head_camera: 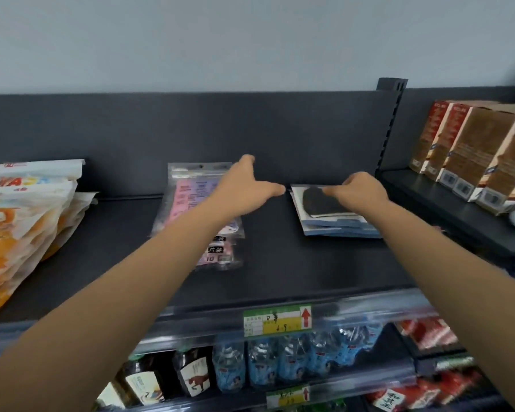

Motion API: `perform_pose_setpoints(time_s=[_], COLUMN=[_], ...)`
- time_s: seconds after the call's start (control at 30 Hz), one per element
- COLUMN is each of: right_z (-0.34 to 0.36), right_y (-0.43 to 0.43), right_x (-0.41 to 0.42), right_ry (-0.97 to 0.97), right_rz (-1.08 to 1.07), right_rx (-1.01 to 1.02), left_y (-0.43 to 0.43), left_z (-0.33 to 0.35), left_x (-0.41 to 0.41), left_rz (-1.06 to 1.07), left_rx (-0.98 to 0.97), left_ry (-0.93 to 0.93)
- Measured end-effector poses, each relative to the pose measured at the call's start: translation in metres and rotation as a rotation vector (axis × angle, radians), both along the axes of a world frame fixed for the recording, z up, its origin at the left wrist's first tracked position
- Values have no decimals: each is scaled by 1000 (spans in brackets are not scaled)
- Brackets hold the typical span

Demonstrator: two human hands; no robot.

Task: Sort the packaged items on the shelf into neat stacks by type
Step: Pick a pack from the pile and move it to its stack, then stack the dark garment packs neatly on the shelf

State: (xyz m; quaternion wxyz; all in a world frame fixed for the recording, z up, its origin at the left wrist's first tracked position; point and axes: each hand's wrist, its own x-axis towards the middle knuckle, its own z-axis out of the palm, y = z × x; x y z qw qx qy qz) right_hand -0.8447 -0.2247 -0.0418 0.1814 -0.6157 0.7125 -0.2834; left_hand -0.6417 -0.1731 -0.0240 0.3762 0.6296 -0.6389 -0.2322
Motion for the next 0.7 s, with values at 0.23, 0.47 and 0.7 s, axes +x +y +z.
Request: perform_pose_setpoints(time_s=[0.23, 0.47, 0.7], right_z=[-22, -26, -32], right_y=[-17, -21, -23], right_x=[-68, -75, -59], right_ry=[58, -123, -528], right_rz=[-50, 34, 137], right_rx=[180, 185, 253], left_y=[-39, -48, -39], left_z=[-42, -60, -58], left_x=[-88, -102, -81], left_rz=[-16, 89, 164], left_rx=[329, 332, 327], left_ry=[114, 274, 302])
